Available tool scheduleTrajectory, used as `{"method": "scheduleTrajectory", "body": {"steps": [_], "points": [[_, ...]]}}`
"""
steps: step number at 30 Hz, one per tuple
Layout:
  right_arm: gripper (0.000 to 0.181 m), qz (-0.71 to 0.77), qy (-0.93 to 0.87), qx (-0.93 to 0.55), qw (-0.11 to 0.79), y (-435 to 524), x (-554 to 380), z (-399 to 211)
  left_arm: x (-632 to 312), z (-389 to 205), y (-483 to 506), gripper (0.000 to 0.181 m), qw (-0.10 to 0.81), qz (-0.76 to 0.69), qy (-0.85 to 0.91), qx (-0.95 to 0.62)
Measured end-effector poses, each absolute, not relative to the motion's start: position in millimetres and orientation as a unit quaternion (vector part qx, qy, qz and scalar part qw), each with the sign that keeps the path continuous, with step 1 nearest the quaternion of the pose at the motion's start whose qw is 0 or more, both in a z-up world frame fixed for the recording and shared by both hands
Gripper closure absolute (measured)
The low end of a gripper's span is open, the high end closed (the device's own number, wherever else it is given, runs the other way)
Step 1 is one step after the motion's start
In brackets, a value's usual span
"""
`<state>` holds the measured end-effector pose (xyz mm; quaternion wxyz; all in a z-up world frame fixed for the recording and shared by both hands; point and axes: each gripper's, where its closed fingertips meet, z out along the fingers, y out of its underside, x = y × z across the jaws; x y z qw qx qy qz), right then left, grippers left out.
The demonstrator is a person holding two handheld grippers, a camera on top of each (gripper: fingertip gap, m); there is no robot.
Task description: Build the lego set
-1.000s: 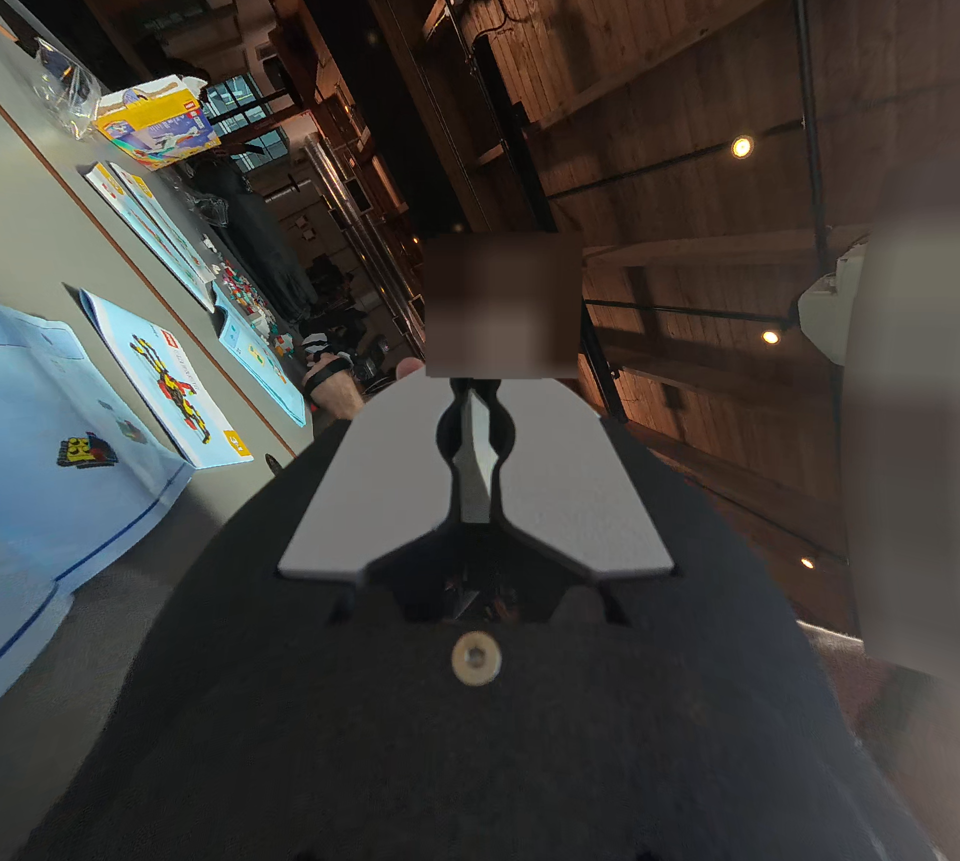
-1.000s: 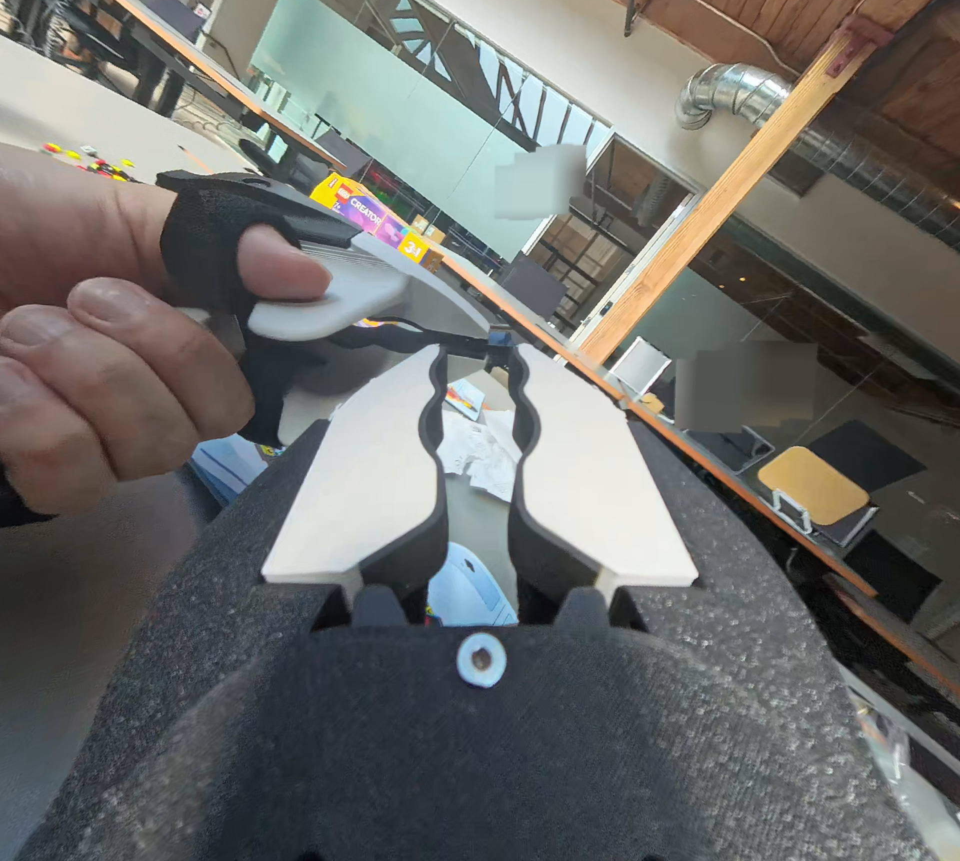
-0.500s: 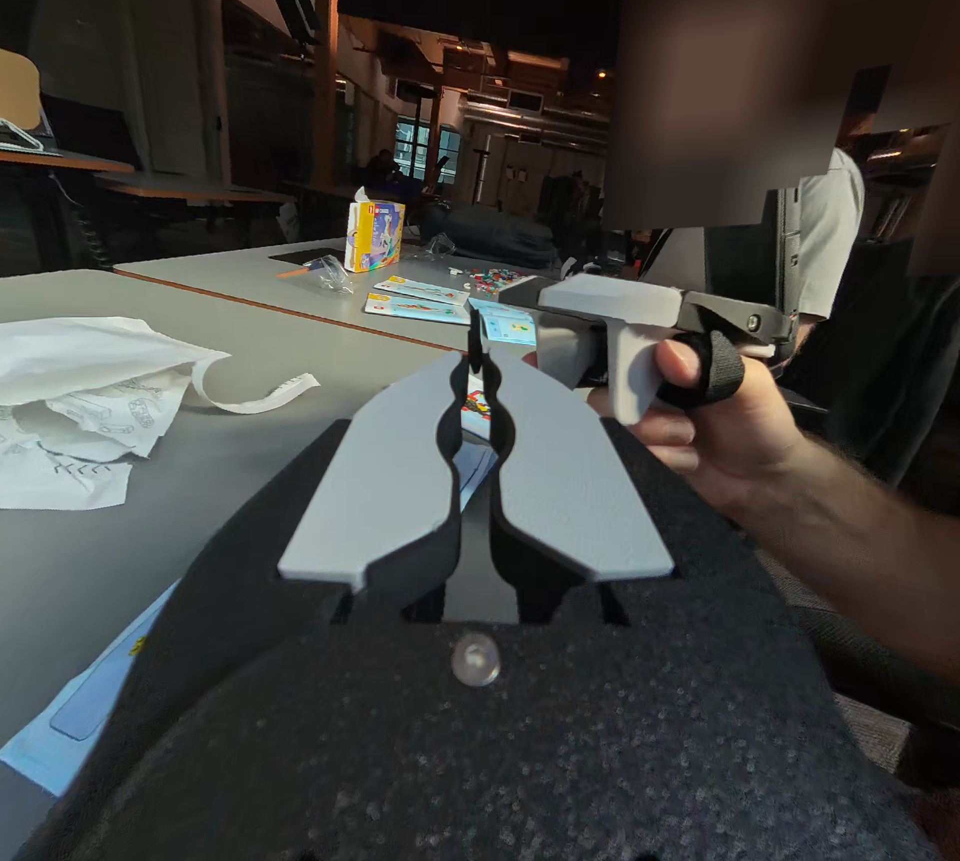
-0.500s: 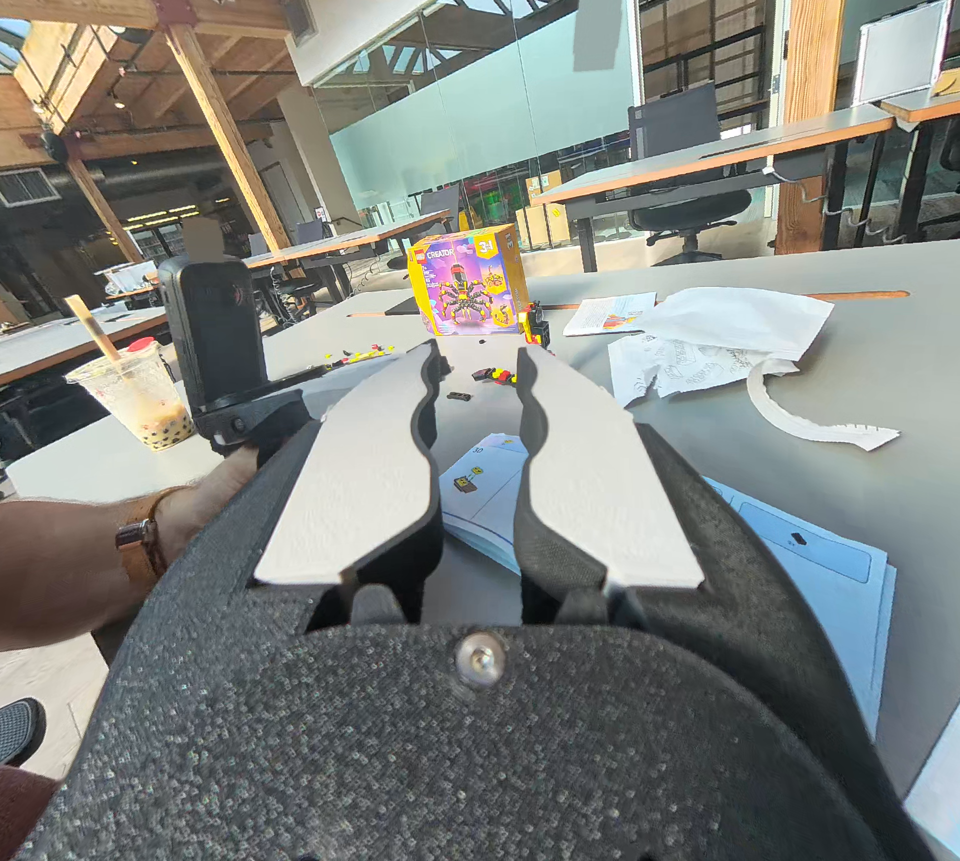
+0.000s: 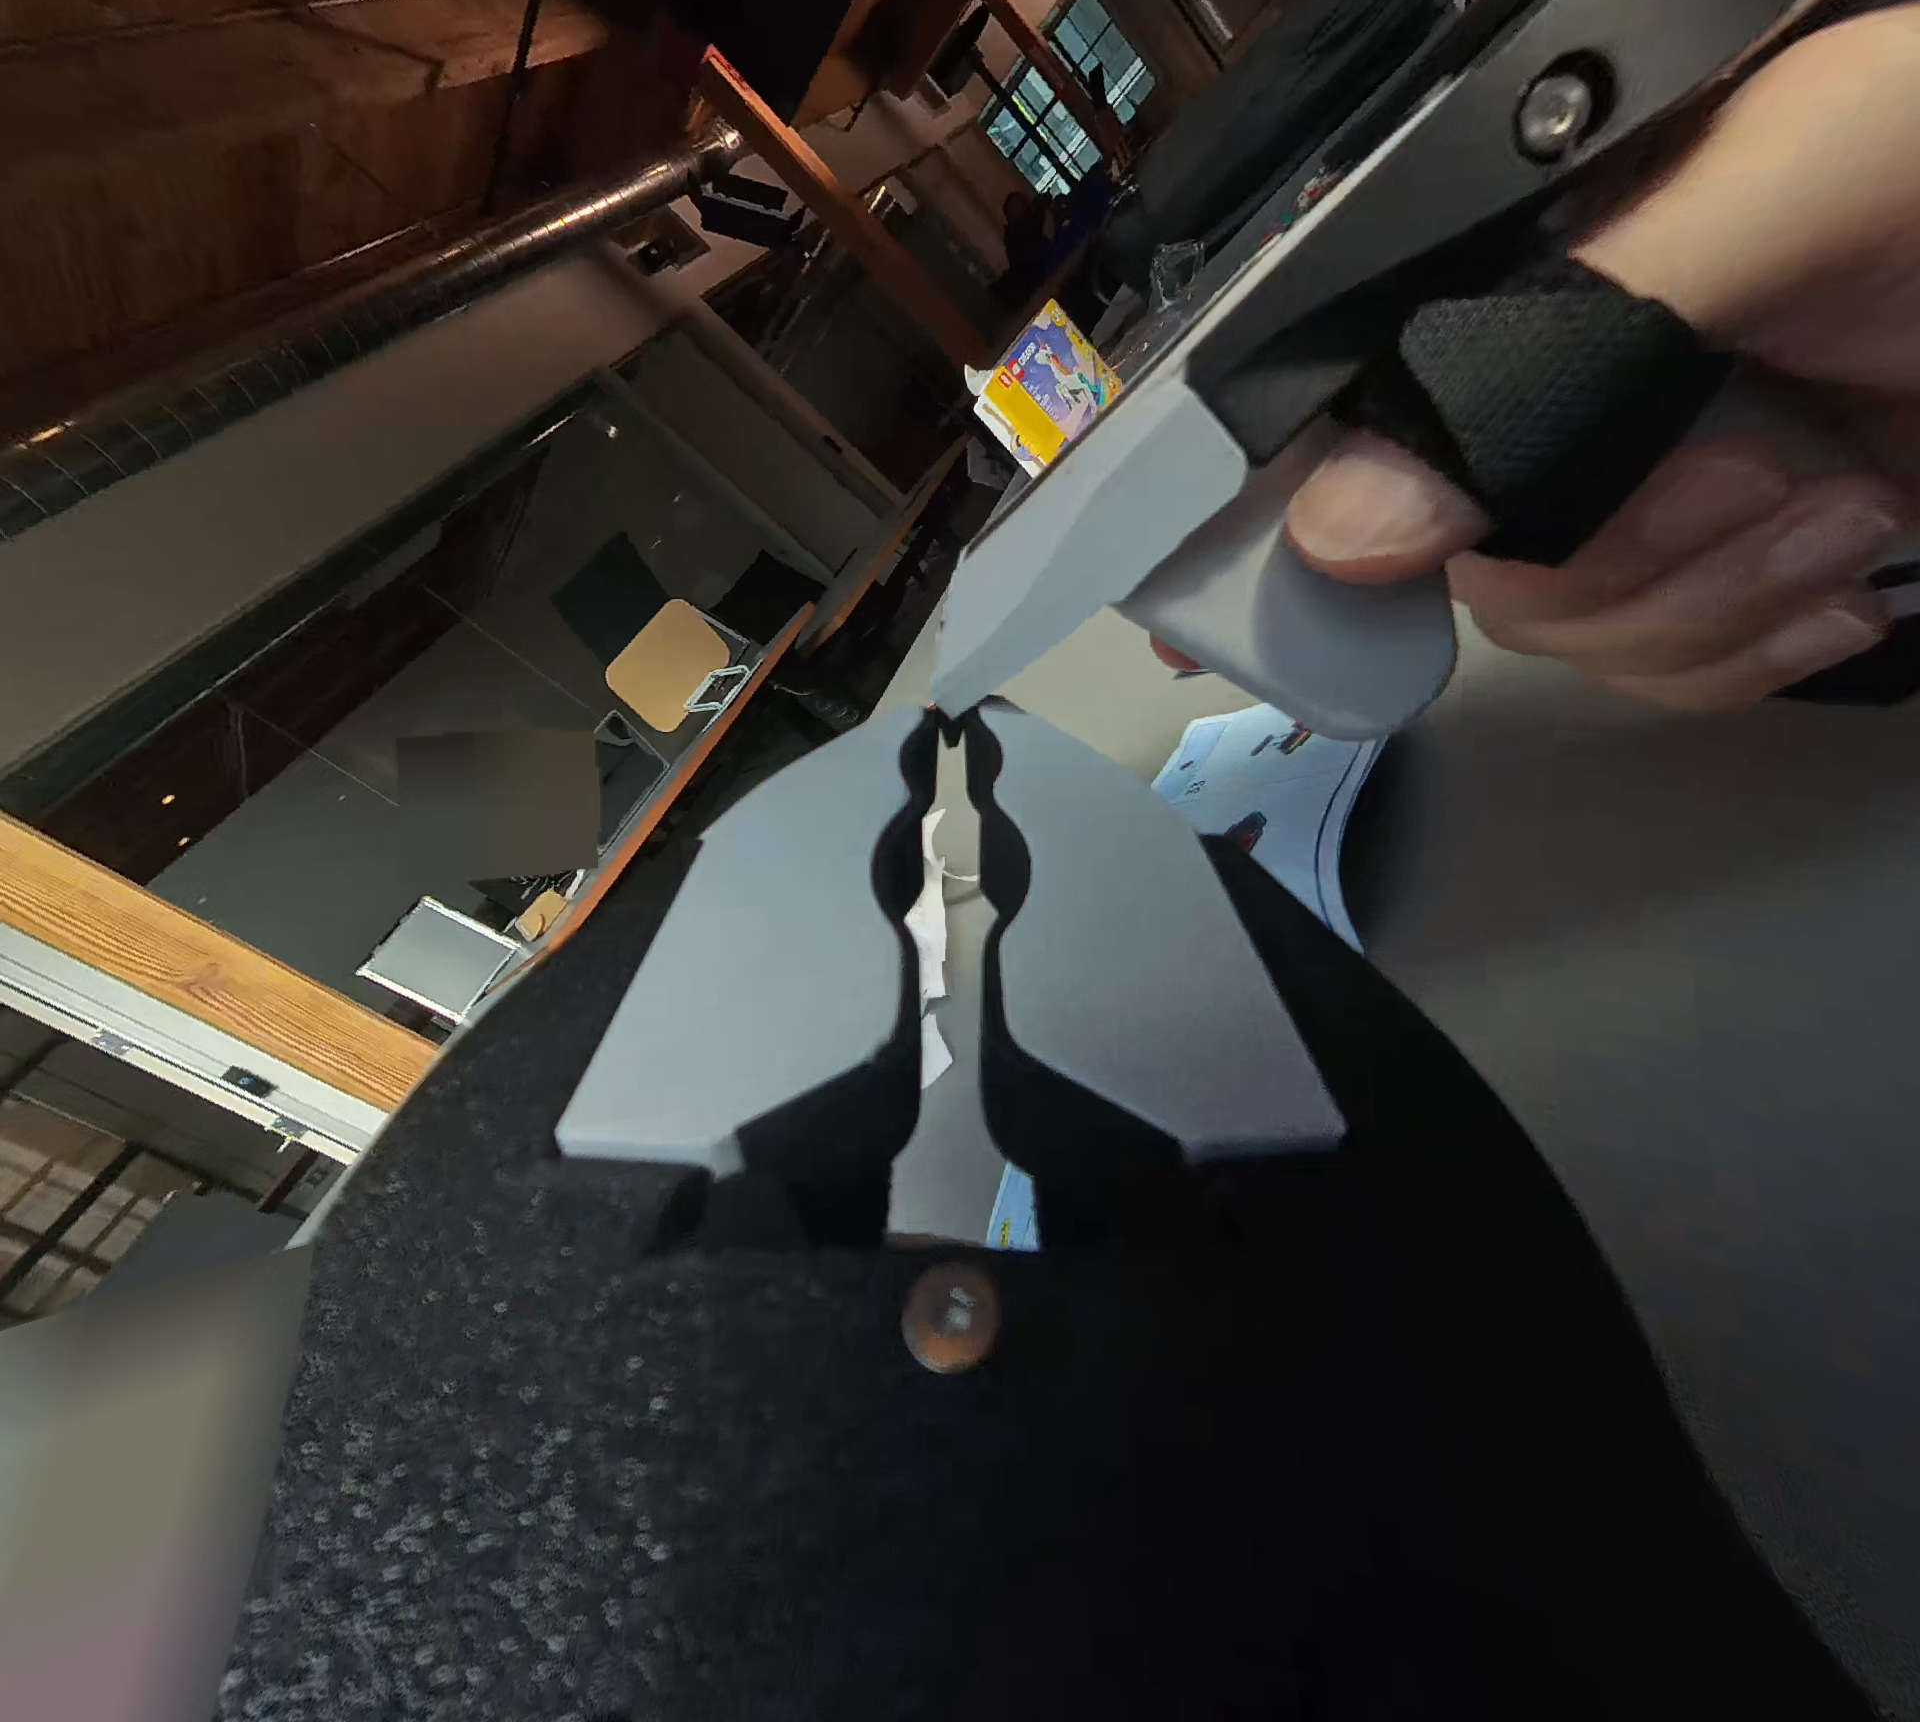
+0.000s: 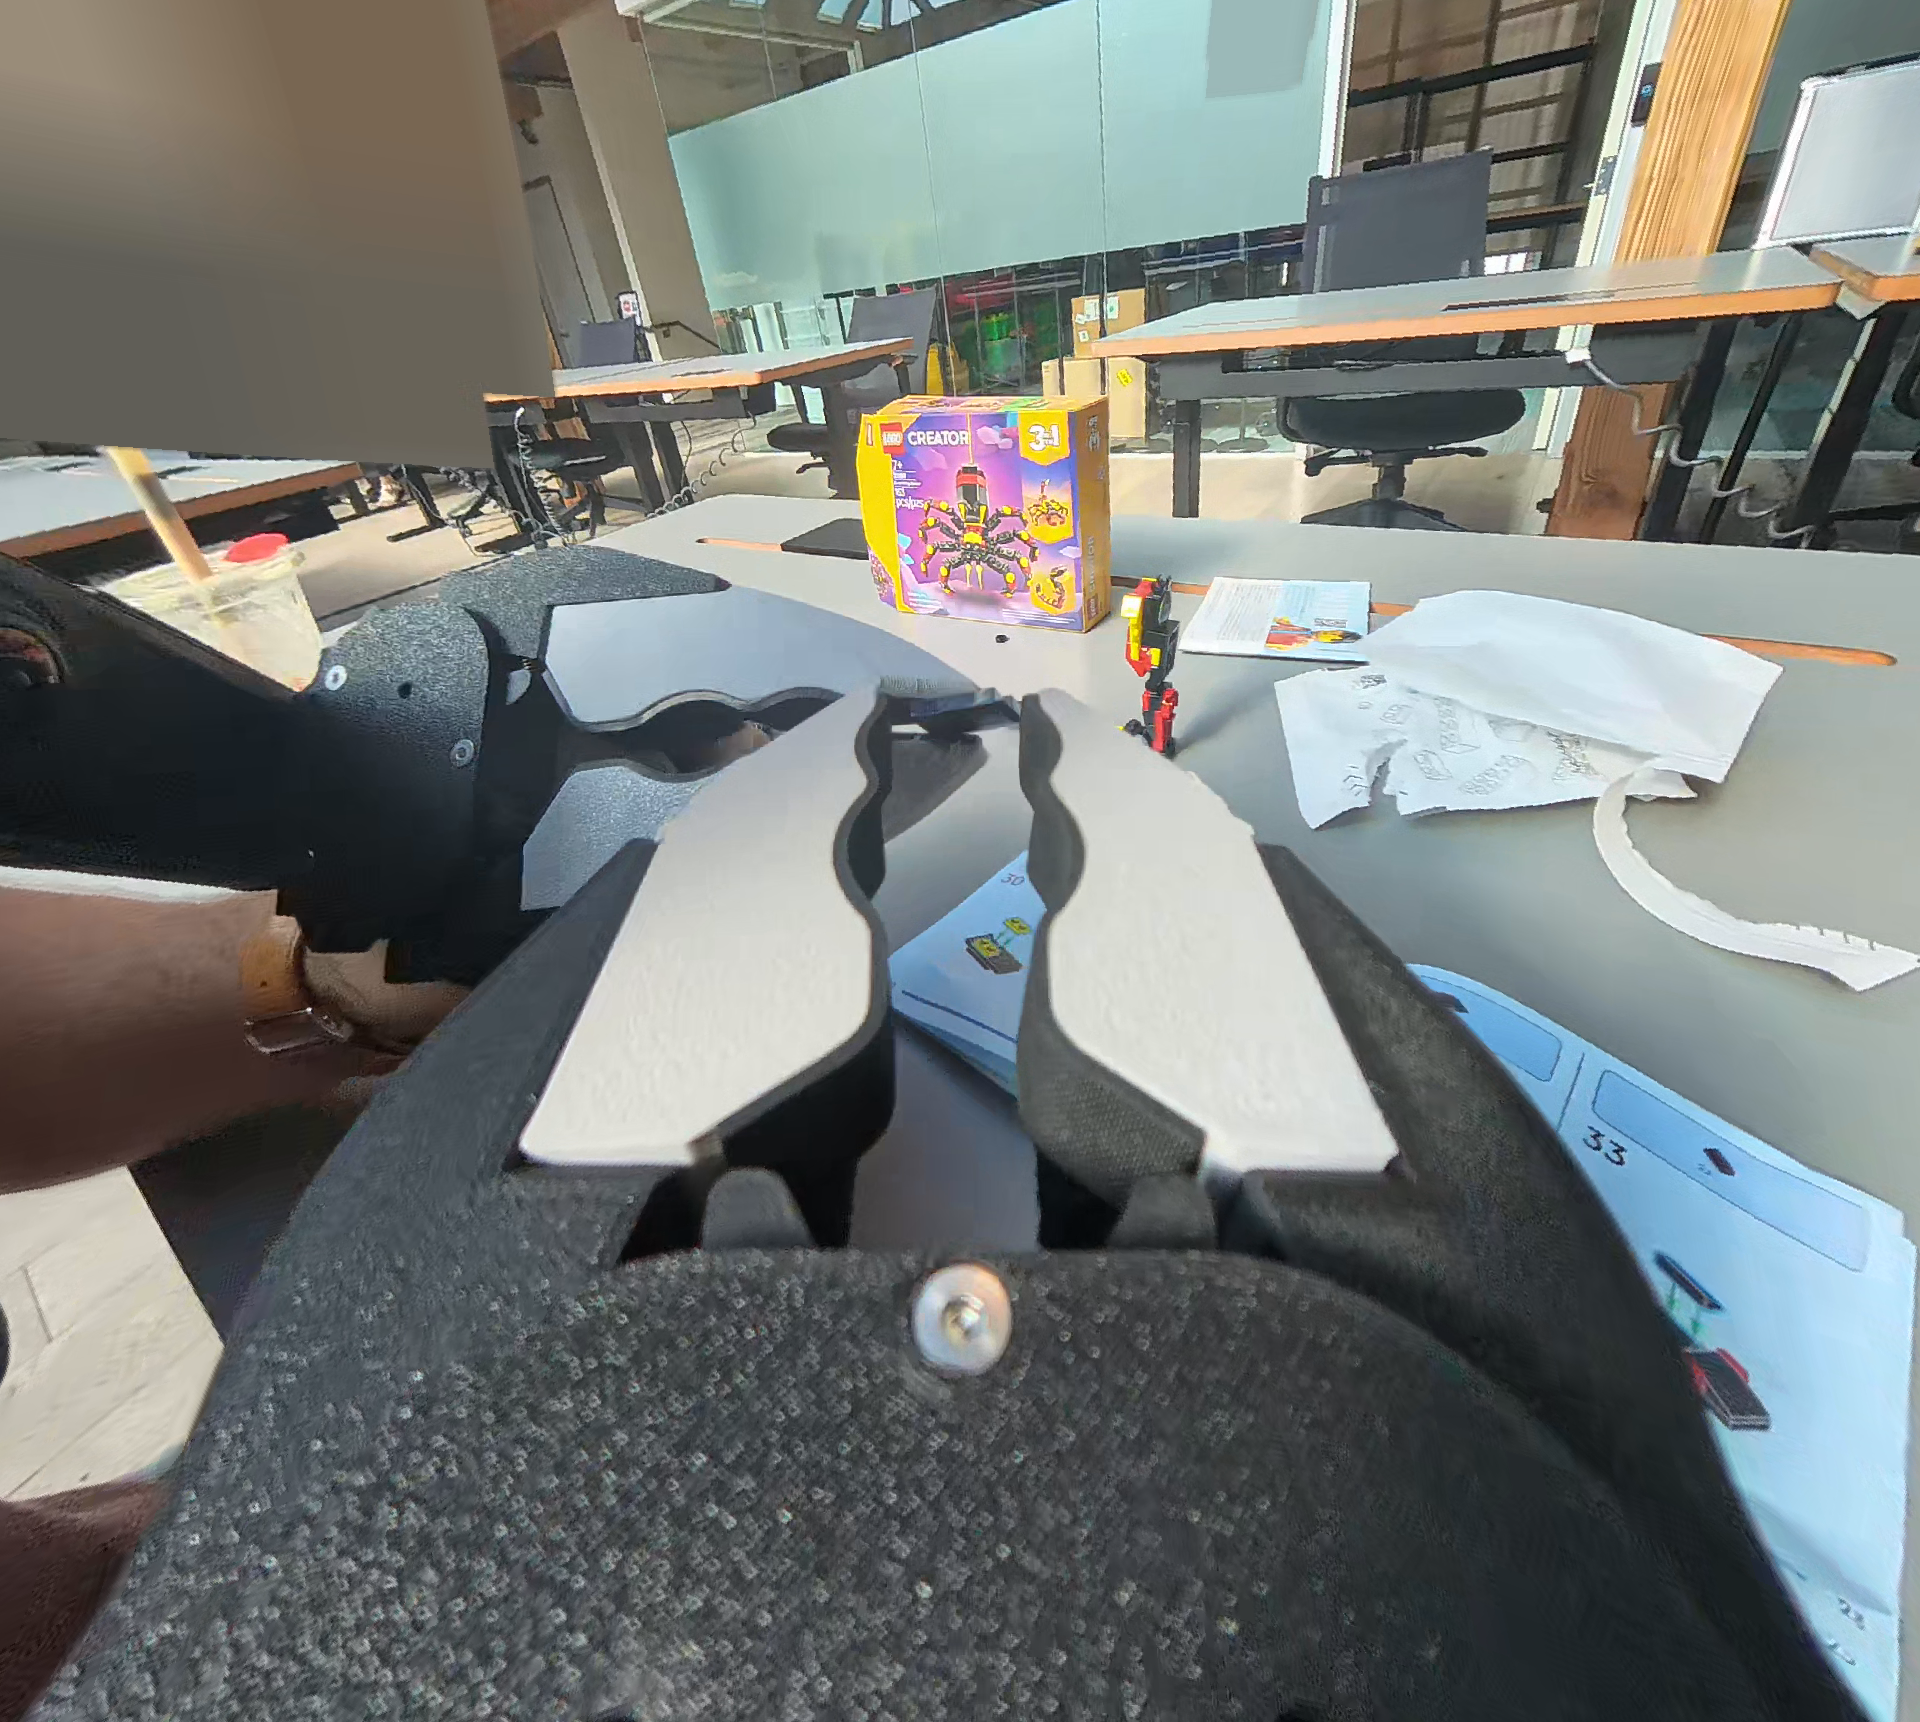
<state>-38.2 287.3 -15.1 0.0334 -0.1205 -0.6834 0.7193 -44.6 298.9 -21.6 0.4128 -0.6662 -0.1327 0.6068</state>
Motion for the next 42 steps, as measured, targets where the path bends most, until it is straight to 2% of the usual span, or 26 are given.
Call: {"method": "scheduleTrajectory", "body": {"steps": [7,14,20,22,25,27,29,34,39,42], "points": [[0.166,0.667,-0.720,-0.068,0.180,286,-42,-21,-46,-30,294,0.176,0.291,0.645,-0.093,-0.700],[0.166,0.658,-0.728,-0.051,0.184,284,-46,-25,-48,-34,292,0.177,0.283,0.638,-0.102,-0.709],[0.181,0.665,-0.730,-0.050,0.151,289,-53,-29,-47,-41,282,0.177,0.311,0.611,-0.128,-0.717],[0.172,0.655,-0.746,-0.048,0.114,289,-53,-40,-47,-44,278,0.177,0.324,0.601,-0.138,-0.718],[0.160,0.676,-0.734,-0.057,-0.027,285,-43,-44,-43,-37,280,0.177,0.368,0.592,-0.137,-0.703],[0.159,0.703,-0.693,-0.077,-0.139,283,-36,-34,-38,-29,282,0.177,0.399,0.592,-0.135,-0.687],[0.159,0.719,-0.660,-0.098,-0.194,282,-36,-29,-36,-23,283,0.177,0.408,0.602,-0.129,-0.674],[0.162,0.737,-0.612,-0.120,-0.262,276,-31,-23,-33,-23,288,0.177,0.409,0.611,-0.119,-0.668],[0.165,0.739,-0.598,-0.133,-0.280,275,-32,-24,-34,-25,287,0.177,0.411,0.606,-0.128,-0.669],[0.166,0.739,-0.608,-0.128,-0.260,282,-40,-24,-33,-30,284,0.176,0.413,0.595,-0.131,-0.678]]}}
